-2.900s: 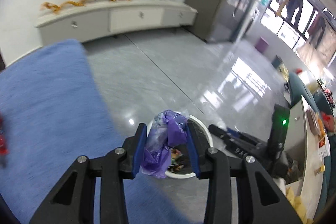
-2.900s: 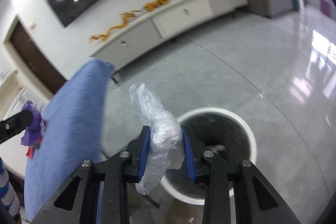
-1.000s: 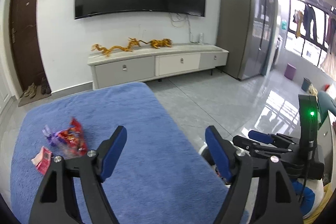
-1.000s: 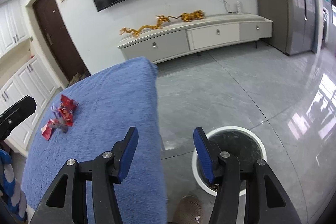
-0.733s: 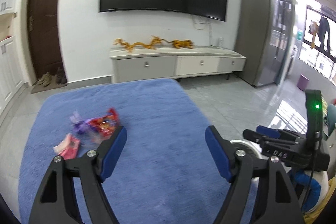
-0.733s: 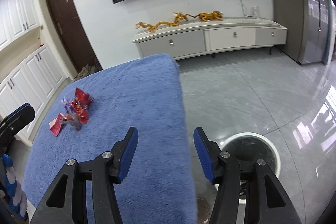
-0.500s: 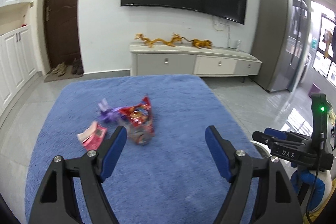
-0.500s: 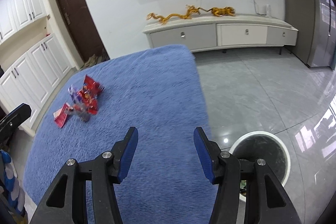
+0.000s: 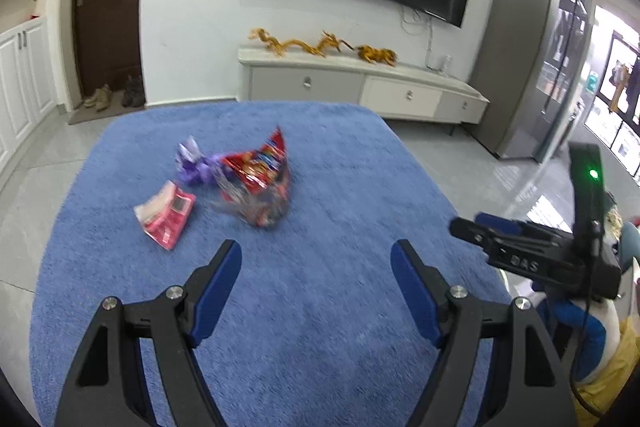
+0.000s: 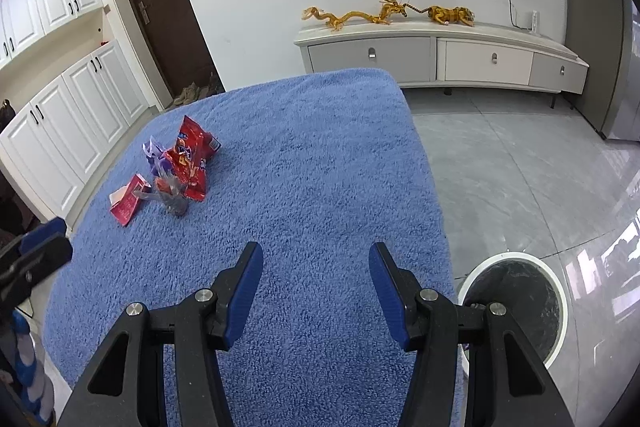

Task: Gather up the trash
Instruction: 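Return both tools to the blanket and hover over the remaining wrappers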

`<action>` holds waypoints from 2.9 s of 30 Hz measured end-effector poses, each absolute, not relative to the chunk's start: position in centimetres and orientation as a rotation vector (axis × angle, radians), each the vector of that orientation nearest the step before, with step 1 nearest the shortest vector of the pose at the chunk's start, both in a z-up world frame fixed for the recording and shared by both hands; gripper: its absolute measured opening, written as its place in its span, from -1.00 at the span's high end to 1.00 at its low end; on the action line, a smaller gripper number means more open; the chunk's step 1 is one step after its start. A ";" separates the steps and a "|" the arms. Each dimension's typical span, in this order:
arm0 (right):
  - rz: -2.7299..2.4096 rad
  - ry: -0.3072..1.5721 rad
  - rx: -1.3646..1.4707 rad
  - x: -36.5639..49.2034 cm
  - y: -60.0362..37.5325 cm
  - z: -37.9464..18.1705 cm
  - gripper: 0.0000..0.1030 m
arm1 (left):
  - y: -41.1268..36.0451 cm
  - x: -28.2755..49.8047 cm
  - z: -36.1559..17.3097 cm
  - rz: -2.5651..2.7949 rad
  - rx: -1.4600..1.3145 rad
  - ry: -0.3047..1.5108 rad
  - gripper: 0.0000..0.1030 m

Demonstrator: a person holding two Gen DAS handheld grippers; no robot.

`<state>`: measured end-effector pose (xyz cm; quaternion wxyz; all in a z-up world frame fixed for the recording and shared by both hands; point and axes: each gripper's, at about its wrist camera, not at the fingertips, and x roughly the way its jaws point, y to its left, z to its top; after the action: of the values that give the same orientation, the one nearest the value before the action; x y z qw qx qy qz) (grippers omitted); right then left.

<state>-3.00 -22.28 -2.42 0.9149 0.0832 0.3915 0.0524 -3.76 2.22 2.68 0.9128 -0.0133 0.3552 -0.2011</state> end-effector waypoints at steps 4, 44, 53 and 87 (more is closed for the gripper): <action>0.103 0.816 0.177 -2.9 -22.6 -2.9 -0.02 | 1.3 -4.3 2.3 -0.446 -0.014 0.744 -0.48; 0.096 0.845 0.205 -3.0 -23.0 -4.2 -0.02 | 0.3 -4.5 1.2 -0.487 -0.010 0.790 -0.48; 0.095 0.848 0.204 -3.0 -22.8 -4.4 -0.02 | 0.3 -4.4 0.9 -0.488 -0.011 0.796 -0.48; 0.100 0.858 0.200 -2.9 -22.7 -5.1 -0.02 | 1.2 -3.9 0.3 -0.460 -0.032 0.817 -0.48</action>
<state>-2.94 -22.74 -5.07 0.9033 0.0965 0.4153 0.0483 -3.86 1.20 0.35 0.8919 -0.0153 0.3939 -0.2214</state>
